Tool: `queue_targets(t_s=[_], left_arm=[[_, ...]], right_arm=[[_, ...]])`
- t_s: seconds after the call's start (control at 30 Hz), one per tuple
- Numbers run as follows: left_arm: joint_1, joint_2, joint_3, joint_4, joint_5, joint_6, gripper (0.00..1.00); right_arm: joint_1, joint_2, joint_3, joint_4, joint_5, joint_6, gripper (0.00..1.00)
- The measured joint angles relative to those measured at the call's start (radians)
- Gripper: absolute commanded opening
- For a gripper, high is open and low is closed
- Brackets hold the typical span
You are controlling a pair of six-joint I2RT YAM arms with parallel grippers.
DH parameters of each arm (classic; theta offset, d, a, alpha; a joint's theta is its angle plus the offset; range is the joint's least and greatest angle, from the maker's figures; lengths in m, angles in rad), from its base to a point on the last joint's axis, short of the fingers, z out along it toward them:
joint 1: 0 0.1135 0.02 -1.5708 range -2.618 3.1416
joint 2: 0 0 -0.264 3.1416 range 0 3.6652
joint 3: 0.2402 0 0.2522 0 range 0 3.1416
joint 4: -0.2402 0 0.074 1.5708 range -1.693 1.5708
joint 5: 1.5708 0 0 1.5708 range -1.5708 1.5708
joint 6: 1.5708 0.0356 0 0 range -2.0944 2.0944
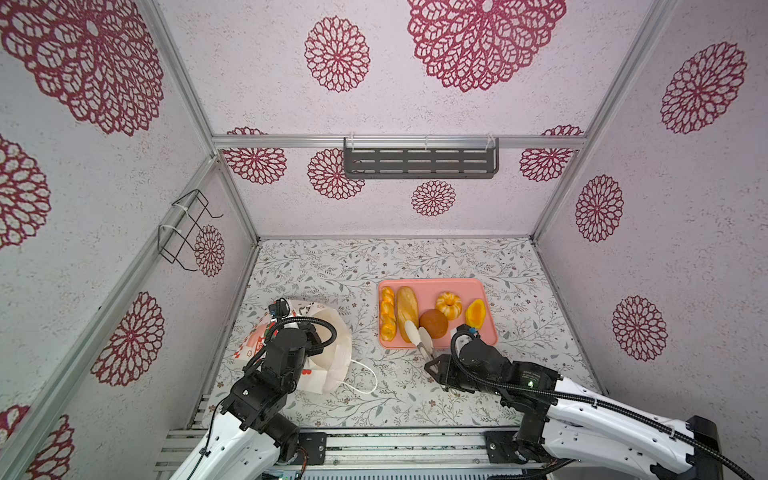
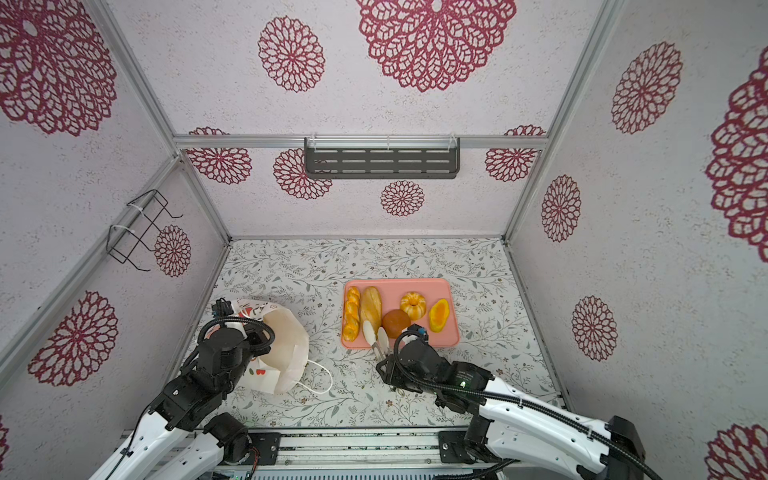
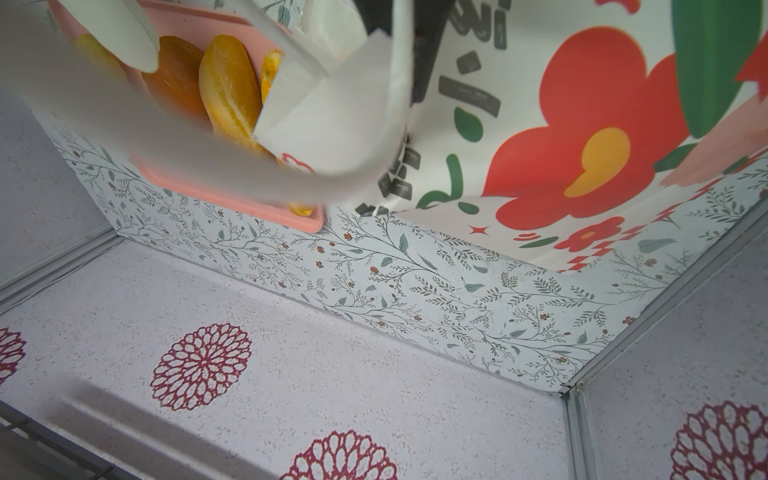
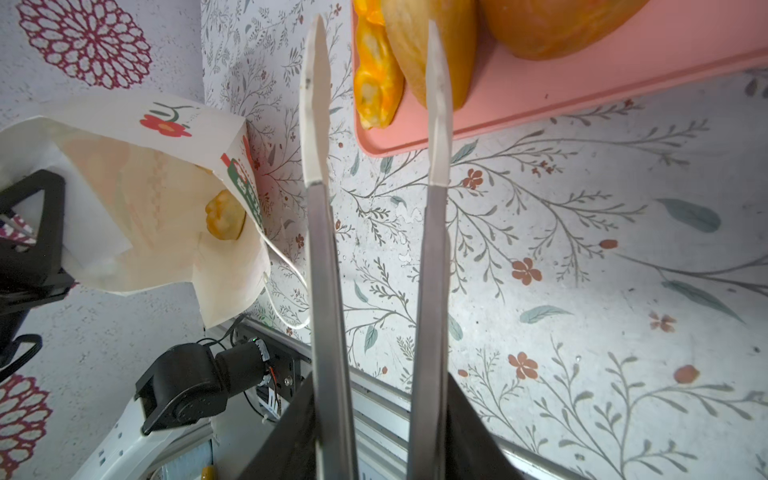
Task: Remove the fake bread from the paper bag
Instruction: 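Swing the right gripper back to the opening of the paper bag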
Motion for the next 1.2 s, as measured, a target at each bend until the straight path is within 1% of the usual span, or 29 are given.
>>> queue_targets(t_s=[0.1, 0.3, 0.47, 0.57, 0.73, 0.93, 1.07, 1.2], left_arm=[[0.0, 0.004, 0.003, 0.003, 0.026, 0.033, 0.0], [0.0, 0.03, 0.037, 0.007, 0.1, 0.133, 0.0], [0.001, 0.05, 0.039, 0.047, 0.152, 0.208, 0.0], [0.002, 0.068, 0.039, 0.082, 0.191, 0.256, 0.0], [0.004, 0.092, 0.036, 0.145, 0.253, 0.342, 0.0], [0.006, 0.115, 0.003, 0.201, 0.338, 0.424, 0.0], [0.006, 0.135, 0.002, 0.204, 0.369, 0.443, 0.0], [0.006, 0.139, 0.003, 0.205, 0.39, 0.444, 0.0]], right_arm=[[0.0, 0.059, 0.096, -0.073, -0.008, -0.076, 0.41], [0.0, 0.192, 0.294, -0.185, -0.039, -0.265, 0.37], [0.002, 0.23, 0.352, -0.205, -0.106, -0.386, 0.33], [0.006, 0.222, 0.346, -0.198, -0.151, -0.419, 0.31], [0.02, 0.167, 0.299, -0.145, -0.229, -0.424, 0.27], [0.082, 0.167, 0.268, -0.035, -0.289, -0.4, 0.26], [0.104, 0.221, 0.197, 0.135, -0.327, -0.344, 0.27], [0.111, 0.327, 0.173, 0.266, -0.335, -0.282, 0.27]])
